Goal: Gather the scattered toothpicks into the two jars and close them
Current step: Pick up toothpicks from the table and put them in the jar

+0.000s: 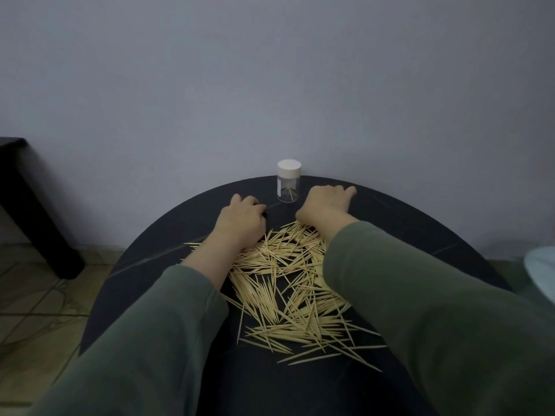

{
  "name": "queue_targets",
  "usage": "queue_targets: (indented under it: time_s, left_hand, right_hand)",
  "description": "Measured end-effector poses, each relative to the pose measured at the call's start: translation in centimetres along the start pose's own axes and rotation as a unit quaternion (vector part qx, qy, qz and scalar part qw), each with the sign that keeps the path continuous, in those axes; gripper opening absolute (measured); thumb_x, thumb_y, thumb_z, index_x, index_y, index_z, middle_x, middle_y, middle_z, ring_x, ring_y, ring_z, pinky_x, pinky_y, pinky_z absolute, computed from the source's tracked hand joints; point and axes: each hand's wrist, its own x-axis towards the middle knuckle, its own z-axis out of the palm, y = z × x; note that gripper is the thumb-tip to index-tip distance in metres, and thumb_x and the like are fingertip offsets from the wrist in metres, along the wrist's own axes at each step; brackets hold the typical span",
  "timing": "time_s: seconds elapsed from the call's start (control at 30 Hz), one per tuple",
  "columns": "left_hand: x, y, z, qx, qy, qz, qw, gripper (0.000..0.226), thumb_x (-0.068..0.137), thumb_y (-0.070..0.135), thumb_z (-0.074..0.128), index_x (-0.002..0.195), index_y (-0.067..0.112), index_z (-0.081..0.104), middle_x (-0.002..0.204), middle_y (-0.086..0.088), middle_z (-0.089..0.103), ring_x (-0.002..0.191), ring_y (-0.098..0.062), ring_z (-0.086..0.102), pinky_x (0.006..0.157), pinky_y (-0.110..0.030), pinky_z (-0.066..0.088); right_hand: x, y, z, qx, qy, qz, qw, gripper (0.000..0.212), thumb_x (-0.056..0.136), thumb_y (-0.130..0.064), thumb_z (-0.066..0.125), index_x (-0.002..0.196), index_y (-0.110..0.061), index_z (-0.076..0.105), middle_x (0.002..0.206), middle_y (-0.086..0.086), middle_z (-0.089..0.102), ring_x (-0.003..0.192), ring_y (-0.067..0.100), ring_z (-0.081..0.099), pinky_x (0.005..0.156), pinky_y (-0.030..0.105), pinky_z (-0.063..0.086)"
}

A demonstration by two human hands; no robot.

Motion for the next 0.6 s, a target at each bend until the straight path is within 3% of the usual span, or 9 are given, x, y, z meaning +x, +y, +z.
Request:
queue_targets:
  time_s: [0.3, 0.47, 0.6]
  left_hand:
    - [-3.5, 0.3, -1.1, 0.010, 0.025, 0.012, 1.000, 0.038, 0.102, 0.035, 0.033, 0.133, 0.030, 0.055, 0.125, -0.002, 0.054, 0.116, -0.022, 0.040, 0.093, -0.038, 0.042]
    - [-5.9, 0.4, -2.0, -0.027, -0.009, 0.027, 0.999, 0.036, 0.101, 0.034, 0.035, 0.128, 0.030, 0.059, 0.126, 0.001, 0.055, 0.113, -0.019, 0.040, 0.093, -0.036, 0.040]
    - [-7.7, 1.0, -2.6, -0.036, -0.015, 0.035, 0.999, 0.038, 0.102, 0.038, 0.034, 0.132, 0.027, 0.055, 0.131, 0.000, 0.054, 0.116, -0.020, 0.040, 0.098, -0.037, 0.039]
  right_hand:
    - [-2.7, 0.8, 0.0, 0.011, 0.003, -0.015, 1.000, 0.033, 0.090, -0.042, 0.058, 0.109, -0.015, 0.060, 0.104, 0.005, 0.064, 0.103, 0.026, 0.057, 0.103, 0.049, 0.027]
    - [-4.8, 1.4, -0.8, 0.005, -0.005, -0.035, 0.999, 0.020, 0.091, -0.032, 0.057, 0.103, -0.017, 0.059, 0.089, 0.003, 0.057, 0.099, 0.026, 0.058, 0.104, 0.050, 0.026]
    - [-6.8, 1.9, -1.2, 0.018, -0.006, -0.043, 0.999, 0.019, 0.093, -0.030, 0.053, 0.105, -0.017, 0.059, 0.099, 0.004, 0.061, 0.103, 0.026, 0.056, 0.102, 0.050, 0.026]
